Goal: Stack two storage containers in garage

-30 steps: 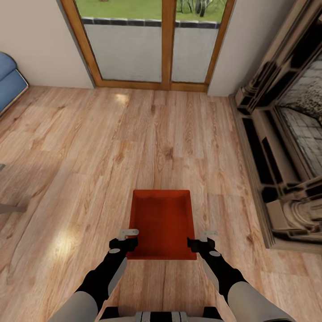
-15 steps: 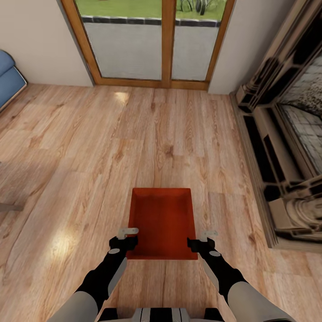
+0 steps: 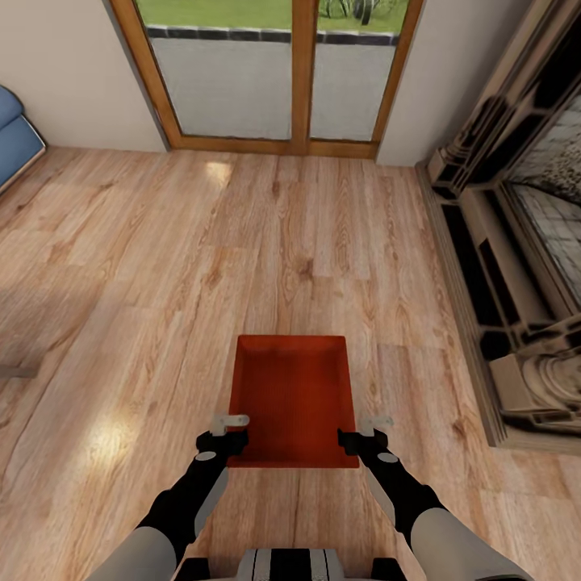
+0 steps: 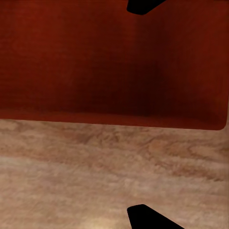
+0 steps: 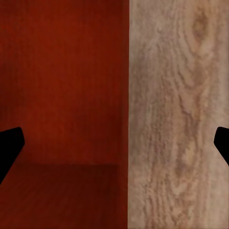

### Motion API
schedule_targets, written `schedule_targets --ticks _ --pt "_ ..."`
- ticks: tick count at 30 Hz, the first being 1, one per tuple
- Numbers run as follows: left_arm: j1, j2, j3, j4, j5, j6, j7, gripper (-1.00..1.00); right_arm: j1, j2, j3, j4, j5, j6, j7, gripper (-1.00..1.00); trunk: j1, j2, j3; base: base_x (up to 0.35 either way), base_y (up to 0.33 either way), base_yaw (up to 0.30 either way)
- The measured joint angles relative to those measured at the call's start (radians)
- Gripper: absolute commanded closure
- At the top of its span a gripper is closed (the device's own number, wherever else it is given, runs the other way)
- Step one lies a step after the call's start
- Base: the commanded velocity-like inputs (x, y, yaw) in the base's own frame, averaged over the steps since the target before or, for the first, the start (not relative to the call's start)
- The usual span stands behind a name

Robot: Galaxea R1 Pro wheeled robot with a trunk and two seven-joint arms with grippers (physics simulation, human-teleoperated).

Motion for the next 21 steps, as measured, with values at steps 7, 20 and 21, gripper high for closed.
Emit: schedule_targets --ticks 7,20,21 --pt "0.000 0.000 0.000 0.000 -0.003 -0.006 0.001 -1.00 0.000 0.000 0.000 0.000 0.000 0.002 0.000 -1.00 0.015 -0.028 -0.013 0.000 0.000 0.000" --pt "0.000 -0.001 -0.002 -0.010 -0.005 -0.008 0.003 -1.00 0.000 0.000 0.000 0.000 0.000 0.001 0.000 -1.00 0.015 -0.028 -0.013 0.000 0.000 0.000" --pt "0.000 -0.002 -0.002 -0.009 -0.005 -0.008 0.003 -1.00 0.000 0.000 0.000 0.000 0.000 0.001 0.000 -1.00 0.015 -0.028 -0.013 0.049 0.000 0.000"
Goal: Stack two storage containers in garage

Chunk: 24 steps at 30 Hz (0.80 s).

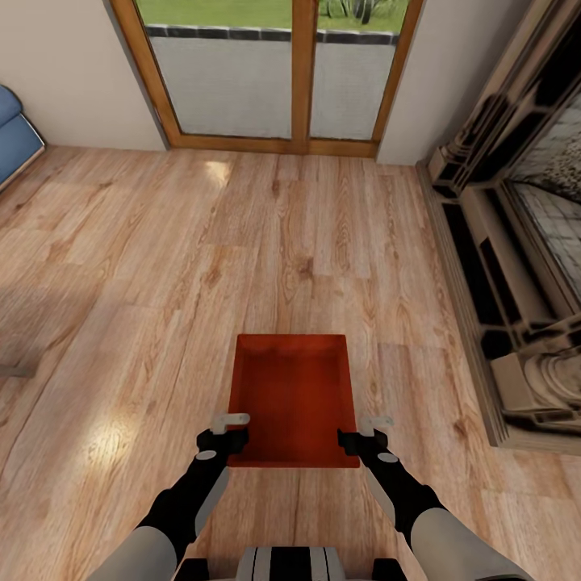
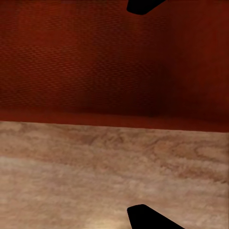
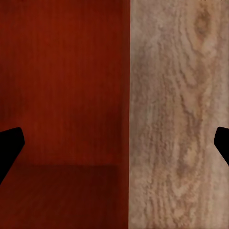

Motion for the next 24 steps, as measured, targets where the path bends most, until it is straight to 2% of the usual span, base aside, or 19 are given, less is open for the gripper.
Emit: schedule_targets --ticks 24 --pt "0.000 0.000 0.001 0.006 0.000 0.000 0.000 -1.00 0.000 0.000 0.000 0.000 0.000 0.000 0.000 -1.00 0.000 0.000 0.000 0.033 0.000 0.000"
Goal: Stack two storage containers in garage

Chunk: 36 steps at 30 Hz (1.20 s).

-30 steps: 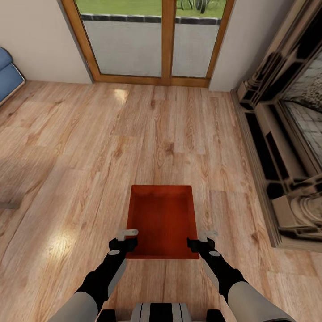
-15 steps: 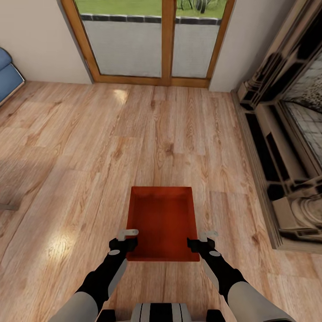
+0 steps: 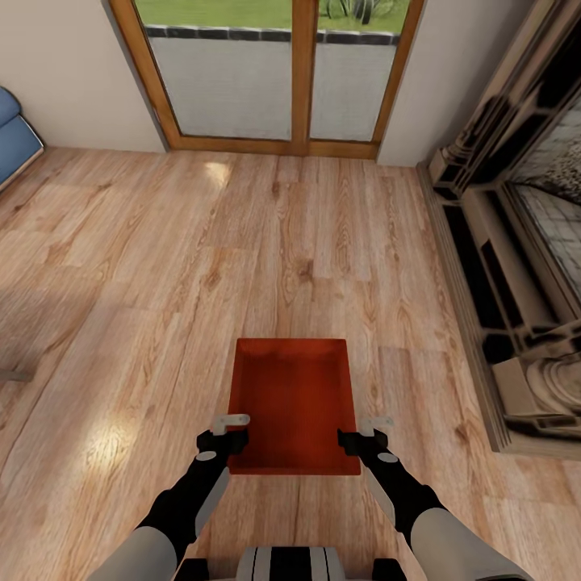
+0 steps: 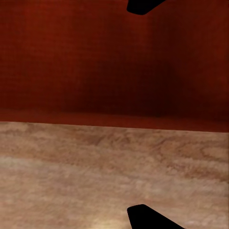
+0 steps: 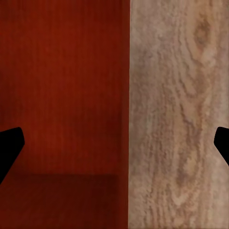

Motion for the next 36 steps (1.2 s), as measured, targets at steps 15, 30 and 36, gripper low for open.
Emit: schedule_targets --ticks 15,30,36 --pt "0.000 0.004 -0.005 0.005 -0.009 -0.003 -0.003 -1.00 0.000 0.000 0.000 0.000 0.000 0.000 0.000 -1.00 0.000 0.000 0.000 0.000 0.000 0.000" --pt "0.000 0.003 -0.011 -0.010 -0.012 -0.001 0.000 -1.00 0.000 -0.001 -0.001 0.000 0.001 -0.001 0.000 -1.00 0.000 0.000 0.000 0.000 0.000 0.000" --pt "0.000 0.003 -0.009 0.002 -0.013 0.000 -0.005 -1.00 0.000 -0.002 -0.001 0.000 0.001 -0.002 -0.002 -1.00 0.000 0.000 0.000 0.000 0.000 0.000"
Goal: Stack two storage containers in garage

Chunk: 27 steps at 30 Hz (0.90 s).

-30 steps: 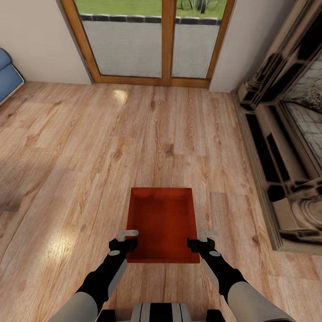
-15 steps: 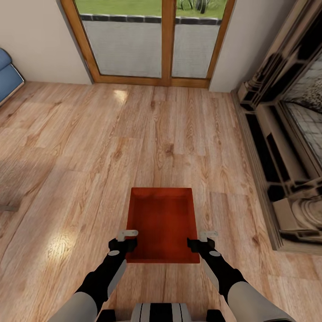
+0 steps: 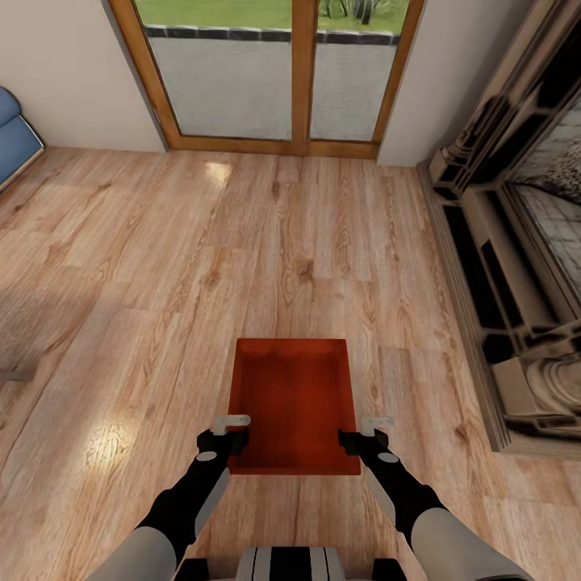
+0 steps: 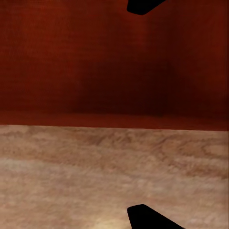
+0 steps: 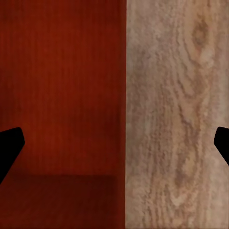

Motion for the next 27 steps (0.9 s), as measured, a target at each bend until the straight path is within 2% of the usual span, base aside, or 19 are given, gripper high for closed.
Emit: schedule_targets --ticks 9,27 --pt "0.000 0.008 0.004 0.000 0.004 0.005 0.000 -1.00 0.000 -0.001 0.000 0.000 -0.001 0.000 -0.001 -1.00 0.000 0.000 0.000 0.000 0.000 0.000" --pt "0.000 0.006 0.003 -0.022 0.003 -0.004 0.011 -1.00 0.000 -0.001 0.000 0.000 0.000 0.001 0.000 -1.00 0.000 0.000 0.000 0.000 0.000 0.000"
